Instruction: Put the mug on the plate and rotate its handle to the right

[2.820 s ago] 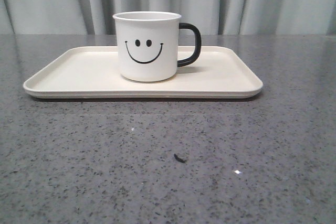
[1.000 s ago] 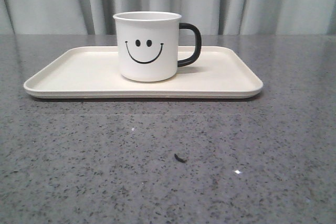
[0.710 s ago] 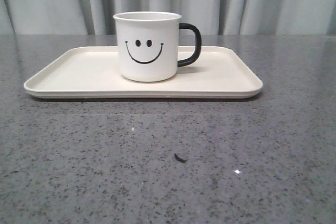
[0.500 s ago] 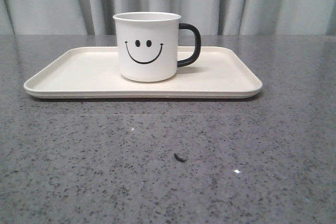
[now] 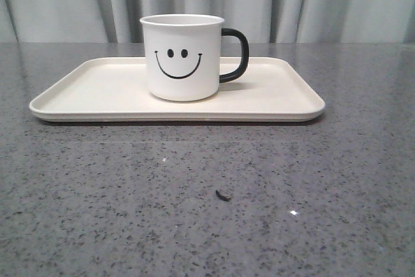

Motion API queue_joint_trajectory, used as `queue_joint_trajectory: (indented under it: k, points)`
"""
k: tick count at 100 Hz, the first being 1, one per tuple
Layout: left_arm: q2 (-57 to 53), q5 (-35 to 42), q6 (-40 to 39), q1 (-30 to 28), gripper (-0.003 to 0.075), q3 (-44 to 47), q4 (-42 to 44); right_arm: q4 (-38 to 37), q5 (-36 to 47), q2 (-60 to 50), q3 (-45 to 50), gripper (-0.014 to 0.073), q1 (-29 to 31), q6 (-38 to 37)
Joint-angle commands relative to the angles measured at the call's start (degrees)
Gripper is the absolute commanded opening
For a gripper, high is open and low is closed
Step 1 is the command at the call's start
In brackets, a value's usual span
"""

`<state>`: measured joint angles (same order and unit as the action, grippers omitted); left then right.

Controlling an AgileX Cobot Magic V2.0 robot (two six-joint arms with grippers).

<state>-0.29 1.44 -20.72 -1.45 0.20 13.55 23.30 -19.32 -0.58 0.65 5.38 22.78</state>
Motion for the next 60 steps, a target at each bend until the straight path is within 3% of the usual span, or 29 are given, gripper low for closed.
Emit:
queue_joint_trajectory:
  k: [1,14,27,49,60]
  points:
    - [-1.9,4.3,-0.1,0.0,-0.0019,0.3,-0.1,1.2,5.3,-0.9,0.7,-0.0060,0.0,-0.1]
    - [-1.9,4.3,-0.1,0.0,-0.0019,0.3,-0.1,0.8,3.4,-0.9,0.8,-0.0060,0.0,-0.2]
    - [-1.9,4.3,-0.1,0.0,-0.0019,0.3,-0.1,-4.2,3.6,-0.9,0.8,-0.0060,0.0,-2.6]
    - [-1.9,4.3,-0.1,0.0,-0.0019,0.3,-0.1,-19.6,4.3,-0.9,0.8,-0.0060,0.0,-26.7]
    - [-1.9,4.3,-0.1,0.0,-0.0019,0.3,-0.1,-27.1,5.5,-0.9,0.8,-0.0060,0.0,-34.6]
